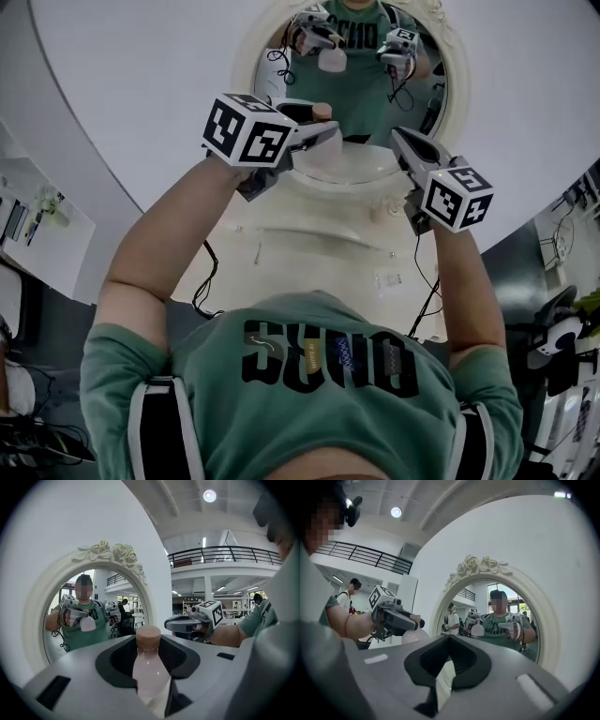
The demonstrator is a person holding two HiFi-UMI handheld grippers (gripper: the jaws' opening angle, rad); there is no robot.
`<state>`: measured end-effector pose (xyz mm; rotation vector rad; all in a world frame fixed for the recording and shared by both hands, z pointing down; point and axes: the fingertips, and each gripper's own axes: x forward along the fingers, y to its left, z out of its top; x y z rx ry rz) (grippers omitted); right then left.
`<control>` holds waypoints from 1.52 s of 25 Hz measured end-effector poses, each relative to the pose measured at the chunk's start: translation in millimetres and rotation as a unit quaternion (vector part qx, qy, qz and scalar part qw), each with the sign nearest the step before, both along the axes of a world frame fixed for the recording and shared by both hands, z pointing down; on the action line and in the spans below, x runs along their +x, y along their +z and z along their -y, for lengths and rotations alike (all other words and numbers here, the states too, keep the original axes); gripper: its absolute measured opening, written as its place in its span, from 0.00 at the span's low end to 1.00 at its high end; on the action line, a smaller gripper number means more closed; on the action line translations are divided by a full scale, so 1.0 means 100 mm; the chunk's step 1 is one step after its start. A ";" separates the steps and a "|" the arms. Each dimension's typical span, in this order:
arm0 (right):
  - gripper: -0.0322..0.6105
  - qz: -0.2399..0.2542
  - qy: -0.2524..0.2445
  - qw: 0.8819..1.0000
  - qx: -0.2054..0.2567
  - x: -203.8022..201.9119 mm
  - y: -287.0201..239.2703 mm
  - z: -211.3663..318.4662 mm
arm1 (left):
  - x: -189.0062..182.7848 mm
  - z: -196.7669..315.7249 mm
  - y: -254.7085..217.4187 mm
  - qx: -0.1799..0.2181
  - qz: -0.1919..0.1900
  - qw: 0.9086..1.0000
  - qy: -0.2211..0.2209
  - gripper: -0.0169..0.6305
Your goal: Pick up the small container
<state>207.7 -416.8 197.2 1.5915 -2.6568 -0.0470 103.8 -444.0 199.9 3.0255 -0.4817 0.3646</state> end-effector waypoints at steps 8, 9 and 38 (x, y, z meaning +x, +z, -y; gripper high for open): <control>0.06 0.010 -0.004 1.000 0.000 0.00 -0.03 -0.02 | 0.05 -0.03 -0.03 0.006 0.008 1.000 0.002 0.24; 0.06 0.014 -0.004 1.000 -0.001 0.01 -0.02 -0.02 | 0.06 -0.03 -0.02 0.006 0.009 1.000 0.001 0.24; 0.06 0.008 -0.011 1.000 -0.006 -0.03 0.03 0.02 | 0.05 0.02 0.00 0.002 0.016 1.000 -0.003 0.24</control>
